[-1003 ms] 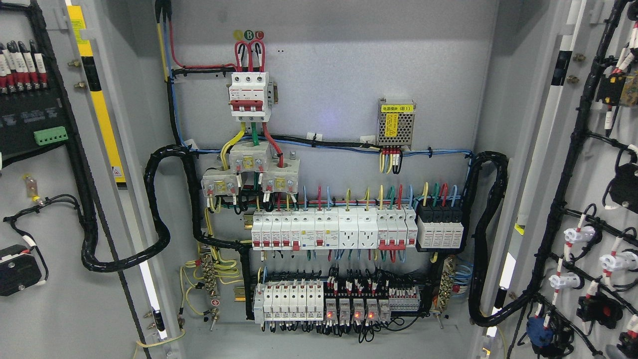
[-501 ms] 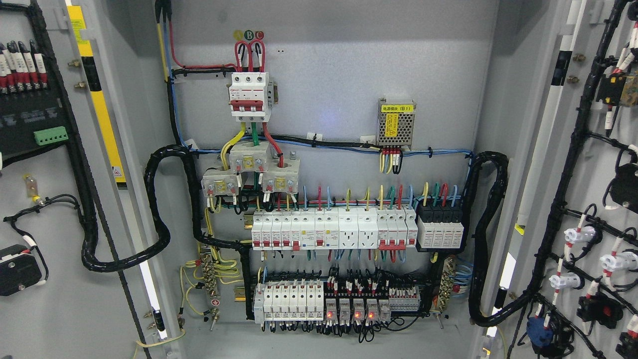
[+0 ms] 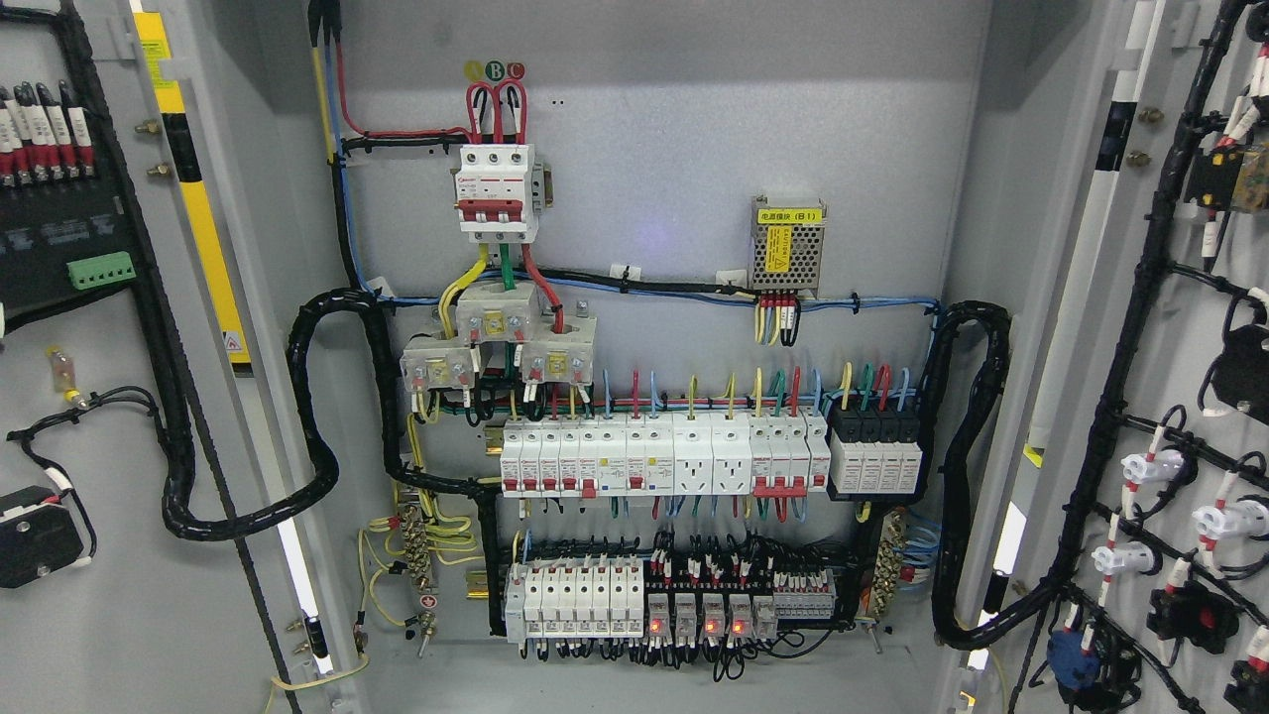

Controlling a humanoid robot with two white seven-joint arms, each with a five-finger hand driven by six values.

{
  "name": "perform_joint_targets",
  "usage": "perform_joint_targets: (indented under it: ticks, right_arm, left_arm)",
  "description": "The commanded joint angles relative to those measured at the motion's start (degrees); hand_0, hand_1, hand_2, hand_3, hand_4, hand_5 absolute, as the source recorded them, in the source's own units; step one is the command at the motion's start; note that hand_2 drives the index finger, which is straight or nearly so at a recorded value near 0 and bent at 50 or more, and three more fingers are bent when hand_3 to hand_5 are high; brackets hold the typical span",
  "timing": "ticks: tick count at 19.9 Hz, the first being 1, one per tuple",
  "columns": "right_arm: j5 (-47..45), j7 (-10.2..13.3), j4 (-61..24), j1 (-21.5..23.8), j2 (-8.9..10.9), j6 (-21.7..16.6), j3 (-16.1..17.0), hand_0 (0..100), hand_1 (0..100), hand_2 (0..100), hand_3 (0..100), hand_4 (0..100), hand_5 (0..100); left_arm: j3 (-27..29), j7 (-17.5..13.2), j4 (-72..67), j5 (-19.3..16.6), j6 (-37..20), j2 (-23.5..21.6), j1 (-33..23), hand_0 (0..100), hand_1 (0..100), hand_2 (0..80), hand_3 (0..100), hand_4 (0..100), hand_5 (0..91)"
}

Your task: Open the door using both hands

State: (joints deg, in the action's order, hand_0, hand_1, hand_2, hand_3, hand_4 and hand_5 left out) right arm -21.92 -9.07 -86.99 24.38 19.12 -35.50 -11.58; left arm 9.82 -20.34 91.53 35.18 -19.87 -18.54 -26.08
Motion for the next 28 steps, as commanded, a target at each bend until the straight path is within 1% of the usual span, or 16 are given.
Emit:
perform_joint_targets:
  ticks: [1, 3, 5, 7, 9, 11, 13, 14, 16, 17, 18, 19, 20, 22, 24, 28]
  right_arm:
    - [3.55, 0.01, 38.80, -4.78, -3.99, -0.01, -6.36, 0, 50, 4, 0, 0, 0]
    - [3.55, -0.51, 44.42, -5.92, -5.57, 0.61, -6.27, 0, 50, 4, 0, 0, 0]
    - [3.55, -0.16, 49.00, -6.02, -8.47, 2.53, -5.65, 0, 50, 4, 0, 0, 0]
    - [3.55, -0.07, 54.01, -6.36, -10.67, 7.00, -3.12, 0, 50, 4, 0, 0, 0]
    - [3.64, -0.16, 59.37, -8.73, -13.04, 12.71, 0.40, 0, 50, 4, 0, 0, 0]
    - [3.73, -0.34, 63.68, -10.32, -13.41, 16.15, 0.76, 0, 50, 4, 0, 0, 0]
    - [4.16, -0.25, 67.03, -11.98, -13.49, 18.26, 0.50, 0, 50, 4, 0, 0, 0]
    - [6.26, -0.16, 68.61, -12.86, -13.49, 20.10, 0.50, 0, 50, 4, 0, 0, 0]
    - [14.67, 0.10, 70.90, -14.09, -13.49, 23.88, 0.94, 0, 50, 4, 0, 0, 0]
    - [18.19, 0.19, 71.34, -14.45, -13.58, 25.12, 1.03, 0, 50, 4, 0, 0, 0]
    - [21.28, 0.80, 71.78, -14.80, -13.58, 26.18, 1.12, 0, 50, 4, 0, 0, 0]
    - [22.87, 1.94, 72.48, -15.24, -13.67, 27.49, 1.38, 0, 50, 4, 0, 0, 0]
    - [23.32, 3.34, 74.06, -16.46, -14.10, 29.42, 1.38, 0, 50, 4, 0, 0, 0]
    - [23.59, 5.28, 79.40, -19.71, -15.25, 32.15, 1.38, 0, 50, 4, 0, 0, 0]
    - [23.68, 5.99, 83.02, -21.91, -16.39, 32.95, 1.29, 0, 50, 4, 0, 0, 0]
    - [23.68, 6.43, 85.50, -22.19, -16.66, 36.90, 1.47, 0, 50, 4, 0, 0, 0]
  left_arm:
    - [-13.86, 0.74, -28.99, -3.62, 0.36, 12.20, 0.77, 12, 56, 0.0, 0, 0, 0.0]
    - [-13.86, 0.74, -39.72, -3.71, 0.45, 14.84, 2.78, 12, 56, 0.0, 0, 0, 0.0]
    - [-13.95, 0.74, -51.14, -3.89, 0.54, 15.99, 6.20, 12, 56, 0.0, 0, 0, 0.0]
    - [-13.95, 0.74, -64.40, -3.89, 0.54, 16.17, 11.12, 12, 56, 0.0, 0, 0, 0.0]
    - [-13.95, 0.74, -75.57, -3.89, 0.62, 16.26, 15.60, 12, 56, 0.0, 0, 0, 0.0]
    - [-13.95, 0.74, -82.54, -3.89, 0.63, 16.87, 17.64, 12, 56, 0.0, 0, 0, 0.0]
    - [-14.56, 0.74, -86.16, -4.76, 0.89, 18.02, 17.82, 12, 56, 0.0, 0, 0, 0.0]
    - [-16.57, 0.74, -87.39, -7.73, 0.80, 17.93, 17.82, 12, 56, 0.0, 0, 0, 0.0]
    - [-21.14, 0.74, -89.15, -15.45, 0.71, 17.40, 17.56, 12, 56, 0.0, 0, 0, 0.0]
    - [-21.94, 0.74, -89.77, -19.06, 0.63, 16.97, 17.47, 12, 56, 0.0, 0, 0, 0.0]
    - [-21.95, 0.74, -90.12, -21.44, 0.71, 16.44, 17.47, 12, 56, 0.0, 0, 0, 0.0]
    - [-21.95, 0.83, -90.48, -22.34, 0.71, 16.17, 17.47, 12, 56, 0.0, 0, 0, 0.0]
    - [-21.86, 0.83, -90.74, -22.43, 0.80, 15.91, 17.47, 12, 56, 0.0, 0, 0, 0.0]
    - [-21.77, 0.83, -91.79, -22.35, 0.89, 15.73, 17.38, 12, 56, 0.0, 0, 0, 0.0]
    - [-21.77, 1.01, -93.55, -22.26, 0.98, 15.56, 17.38, 12, 56, 0.0, 0, 0, 0.0]
    - [-21.69, 1.36, -93.73, -22.17, 4.22, 14.94, 17.91, 12, 56, 0.0, 0, 0, 0.0]
